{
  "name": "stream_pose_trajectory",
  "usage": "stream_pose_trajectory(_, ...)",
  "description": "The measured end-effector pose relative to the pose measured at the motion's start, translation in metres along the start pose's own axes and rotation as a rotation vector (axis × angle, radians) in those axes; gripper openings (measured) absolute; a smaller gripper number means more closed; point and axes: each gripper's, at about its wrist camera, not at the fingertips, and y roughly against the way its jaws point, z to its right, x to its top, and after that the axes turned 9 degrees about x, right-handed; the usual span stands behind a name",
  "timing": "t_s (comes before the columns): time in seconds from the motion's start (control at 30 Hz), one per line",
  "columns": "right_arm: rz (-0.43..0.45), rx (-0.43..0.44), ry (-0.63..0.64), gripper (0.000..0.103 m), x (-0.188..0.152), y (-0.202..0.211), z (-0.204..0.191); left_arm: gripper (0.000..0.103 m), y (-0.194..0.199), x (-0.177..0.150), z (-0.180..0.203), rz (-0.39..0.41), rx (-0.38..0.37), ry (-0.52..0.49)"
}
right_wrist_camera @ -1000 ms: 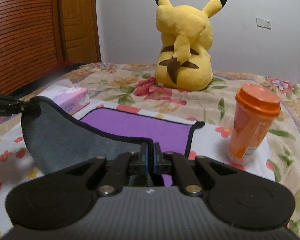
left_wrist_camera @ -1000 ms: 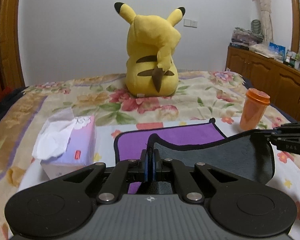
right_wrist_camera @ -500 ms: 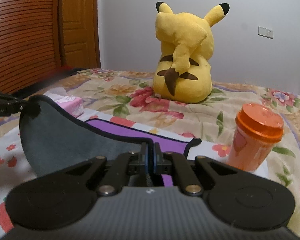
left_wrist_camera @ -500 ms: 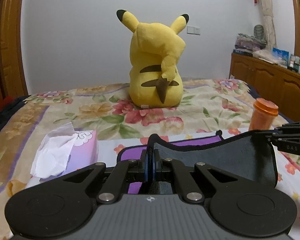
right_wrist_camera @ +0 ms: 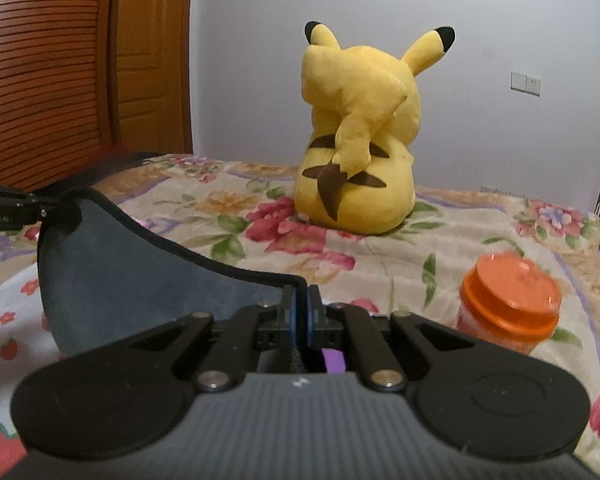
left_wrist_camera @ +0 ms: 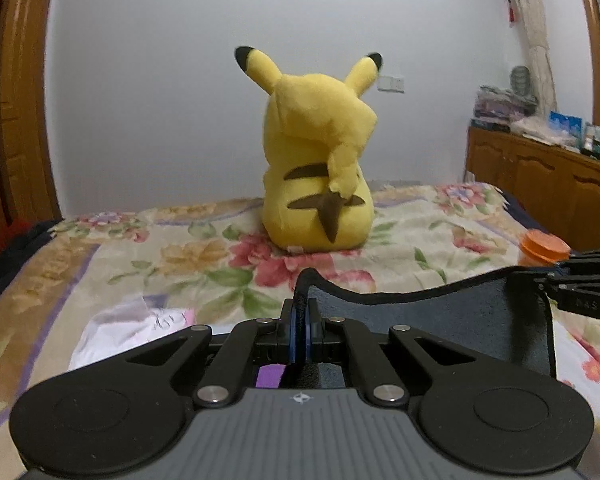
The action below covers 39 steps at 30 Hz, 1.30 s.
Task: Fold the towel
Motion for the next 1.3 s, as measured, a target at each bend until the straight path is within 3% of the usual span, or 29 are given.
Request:
stream_pose_trajectory(0.5, 0.035, -0.064, -0.018, 0.005, -0.002, -0.043, 0.024, 0.007, -0.054, -0.006, 0.002, 0.025, 0.070, 0.028)
stream_pose_trajectory(1.07, -0.098, -0.113, -0.045, 0.006, -0.035, -0.100, 0.036, 0.008, -0.116, -0.042, 0.009, -0.087, 0.104, -0.008)
stream_pose_trajectory(1.17, -0.112, -0.129, -0.047, 0.008, -0.036, -0.102, 0.034, 0.012, -0.118, -0.046, 0.009, -0.101, 0.102, -0.012)
stream_pose_trajectory(1.3, -0.128, -0.126, -0.042, 0.020, -0.037, -0.100, 0.031, 0.028, -0.115, -0.049, 0.010, -0.113, 0.113, -0.017)
